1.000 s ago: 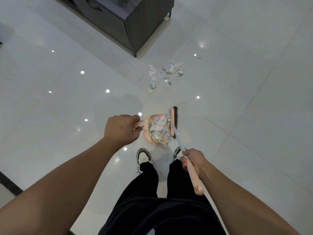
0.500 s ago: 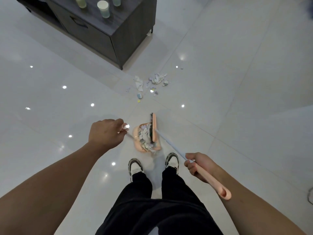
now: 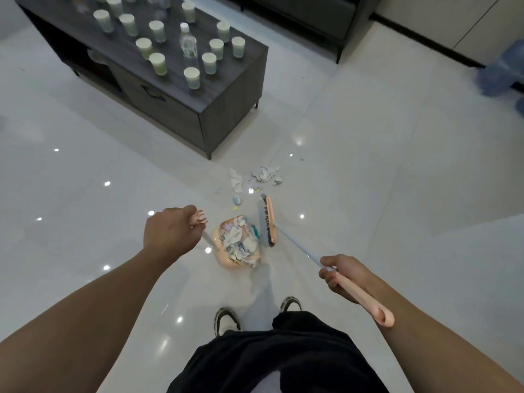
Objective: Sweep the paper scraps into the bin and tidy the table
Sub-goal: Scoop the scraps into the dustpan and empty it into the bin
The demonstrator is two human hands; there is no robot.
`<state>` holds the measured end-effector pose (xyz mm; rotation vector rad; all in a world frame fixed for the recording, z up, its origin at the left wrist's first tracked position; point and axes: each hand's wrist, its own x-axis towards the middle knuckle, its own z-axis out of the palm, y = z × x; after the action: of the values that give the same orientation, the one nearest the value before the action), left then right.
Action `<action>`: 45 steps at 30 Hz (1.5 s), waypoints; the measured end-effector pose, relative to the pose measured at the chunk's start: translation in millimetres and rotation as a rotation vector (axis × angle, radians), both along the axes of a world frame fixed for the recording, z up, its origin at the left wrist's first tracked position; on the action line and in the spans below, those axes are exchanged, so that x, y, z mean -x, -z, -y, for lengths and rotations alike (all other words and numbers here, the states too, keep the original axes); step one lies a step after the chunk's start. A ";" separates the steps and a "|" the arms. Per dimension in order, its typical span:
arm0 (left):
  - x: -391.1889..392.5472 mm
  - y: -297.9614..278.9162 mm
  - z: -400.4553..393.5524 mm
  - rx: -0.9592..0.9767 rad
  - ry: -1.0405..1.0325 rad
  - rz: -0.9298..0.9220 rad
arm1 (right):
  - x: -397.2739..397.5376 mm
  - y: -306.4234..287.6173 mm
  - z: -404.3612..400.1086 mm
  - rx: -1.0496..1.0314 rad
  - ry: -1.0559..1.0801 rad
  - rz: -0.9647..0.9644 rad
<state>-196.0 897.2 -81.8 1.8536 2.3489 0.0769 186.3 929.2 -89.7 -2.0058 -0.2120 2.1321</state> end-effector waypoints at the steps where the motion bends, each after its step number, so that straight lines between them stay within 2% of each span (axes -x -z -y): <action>1: 5.3 -3.2 -3.8 -0.008 -0.022 0.003 | 1.7 -2.0 -8.5 -0.007 -0.003 0.004; 5: 25.8 -10.2 -25.7 -0.020 -0.129 -0.004 | 11.4 -6.9 -56.0 -0.082 -0.121 0.120; 10: 43.0 -0.6 -66.5 0.000 -0.374 0.027 | 38.7 10.9 -147.7 -0.214 -0.299 0.327; 18: 50.9 21.6 -137.6 0.114 -0.663 -0.011 | 58.4 52.0 -331.8 -0.273 -0.382 0.374; 23: 48.1 27.8 -169.0 0.175 -0.774 -0.024 | 78.4 81.9 -404.6 -0.243 -0.498 0.365; 31: 50.3 37.5 -166.0 0.154 -0.769 -0.103 | 128.1 116.2 -379.9 -0.232 -0.906 0.271; 38: 55.4 45.6 -161.6 0.139 -0.748 -0.144 | 167.6 120.3 -321.4 -0.310 -1.412 0.239; 40: 57.9 46.1 -157.5 0.153 -0.751 -0.153 | 175.9 116.7 -300.2 -0.267 -1.420 0.191; 45: 65.9 47.3 -146.2 0.128 -0.741 -0.139 | 183.9 110.5 -255.8 -0.118 -1.208 0.055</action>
<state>-262.0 1043.4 -129.1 0.8773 2.9203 -0.1234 2.4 1185.0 -200.3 -2.0663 -1.8995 2.4551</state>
